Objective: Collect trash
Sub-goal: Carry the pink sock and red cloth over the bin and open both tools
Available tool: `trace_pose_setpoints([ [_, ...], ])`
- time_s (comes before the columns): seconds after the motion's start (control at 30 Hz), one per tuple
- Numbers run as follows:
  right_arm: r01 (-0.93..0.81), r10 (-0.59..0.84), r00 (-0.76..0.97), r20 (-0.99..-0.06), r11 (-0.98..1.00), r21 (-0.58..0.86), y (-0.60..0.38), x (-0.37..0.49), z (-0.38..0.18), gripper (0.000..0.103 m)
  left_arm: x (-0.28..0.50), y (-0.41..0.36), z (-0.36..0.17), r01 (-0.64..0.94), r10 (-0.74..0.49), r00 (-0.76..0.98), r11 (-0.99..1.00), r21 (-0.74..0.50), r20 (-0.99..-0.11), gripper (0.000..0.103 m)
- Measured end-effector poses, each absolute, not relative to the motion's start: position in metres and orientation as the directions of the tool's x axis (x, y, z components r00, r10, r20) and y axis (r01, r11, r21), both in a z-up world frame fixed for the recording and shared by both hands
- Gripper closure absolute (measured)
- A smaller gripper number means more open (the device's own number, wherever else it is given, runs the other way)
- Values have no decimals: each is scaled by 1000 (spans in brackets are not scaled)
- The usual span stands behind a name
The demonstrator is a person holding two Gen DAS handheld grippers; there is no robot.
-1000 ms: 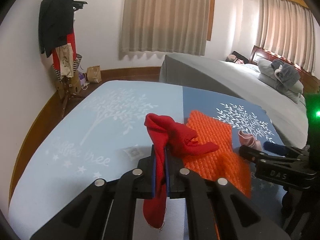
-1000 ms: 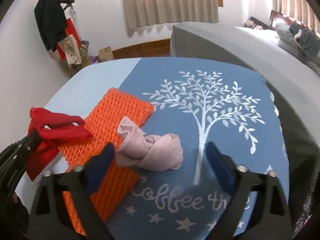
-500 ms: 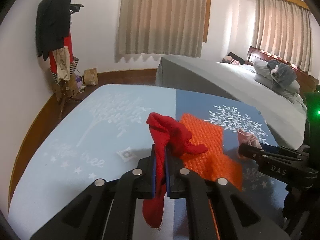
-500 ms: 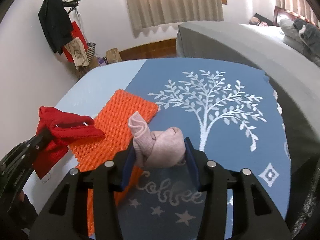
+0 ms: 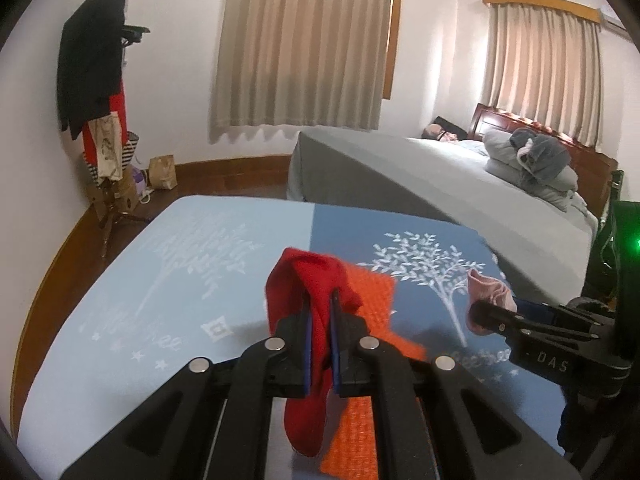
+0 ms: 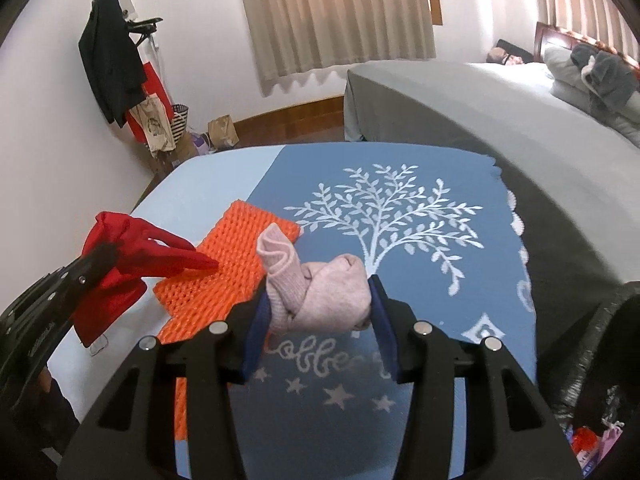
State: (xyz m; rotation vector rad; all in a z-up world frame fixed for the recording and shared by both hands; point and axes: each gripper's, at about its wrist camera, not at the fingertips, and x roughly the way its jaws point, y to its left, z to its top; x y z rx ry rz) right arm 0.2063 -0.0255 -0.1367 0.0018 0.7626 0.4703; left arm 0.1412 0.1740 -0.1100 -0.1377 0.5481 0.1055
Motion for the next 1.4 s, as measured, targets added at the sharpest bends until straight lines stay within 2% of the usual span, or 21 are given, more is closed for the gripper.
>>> trace_pose_setpoints([
  [0.8, -374, 395, 719, -571, 913, 161, -89, 156, -74, 57, 107, 110, -55, 22, -68, 899, 994, -110, -432, 96],
  [1.4, -245, 280, 788, -548, 960, 138, -179, 108, -57, 57, 91, 27, -41, 202, -229, 883, 973, -108, -411, 96],
])
